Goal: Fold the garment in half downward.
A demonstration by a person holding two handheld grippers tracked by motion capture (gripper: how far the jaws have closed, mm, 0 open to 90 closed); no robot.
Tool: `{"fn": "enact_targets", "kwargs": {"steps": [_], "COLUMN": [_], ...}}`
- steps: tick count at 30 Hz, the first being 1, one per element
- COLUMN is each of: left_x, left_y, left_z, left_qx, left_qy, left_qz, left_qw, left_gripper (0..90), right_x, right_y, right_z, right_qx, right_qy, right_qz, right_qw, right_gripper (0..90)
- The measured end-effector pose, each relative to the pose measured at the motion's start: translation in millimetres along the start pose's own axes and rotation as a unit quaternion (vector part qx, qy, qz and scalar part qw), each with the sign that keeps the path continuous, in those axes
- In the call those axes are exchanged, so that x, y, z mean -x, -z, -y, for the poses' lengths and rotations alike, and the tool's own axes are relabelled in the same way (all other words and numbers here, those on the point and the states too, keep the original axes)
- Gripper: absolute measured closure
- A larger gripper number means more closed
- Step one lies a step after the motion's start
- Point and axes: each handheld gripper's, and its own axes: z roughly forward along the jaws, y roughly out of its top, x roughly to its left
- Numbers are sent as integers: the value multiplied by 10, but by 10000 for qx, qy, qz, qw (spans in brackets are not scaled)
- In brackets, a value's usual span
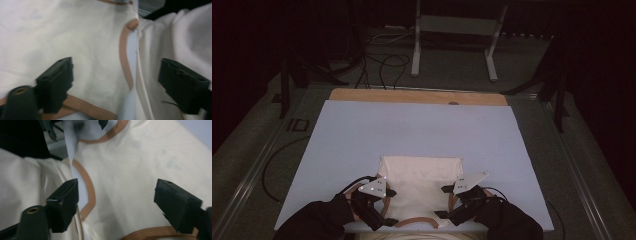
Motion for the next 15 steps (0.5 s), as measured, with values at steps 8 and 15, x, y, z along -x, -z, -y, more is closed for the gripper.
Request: {"fn": "enact_targets", "kwargs": {"steps": [8, 15], "left_x": [-112, -238], "left_y": [108, 217], "left_z": [-52, -106], "left_qx": [282, 564], "left_qy": [120, 128], "left_qz": [-342, -748], "left_qw": [9989, 9955], "left_gripper": [7, 4], "right_x": [107, 279], "right_y": [117, 196], "right_z": [-50, -70], "right_qx": [501, 598], "right_qy": [0, -118], "right_qz": [306, 632], "right_qw": [9983, 9961], "right_gripper": [132, 110]}}
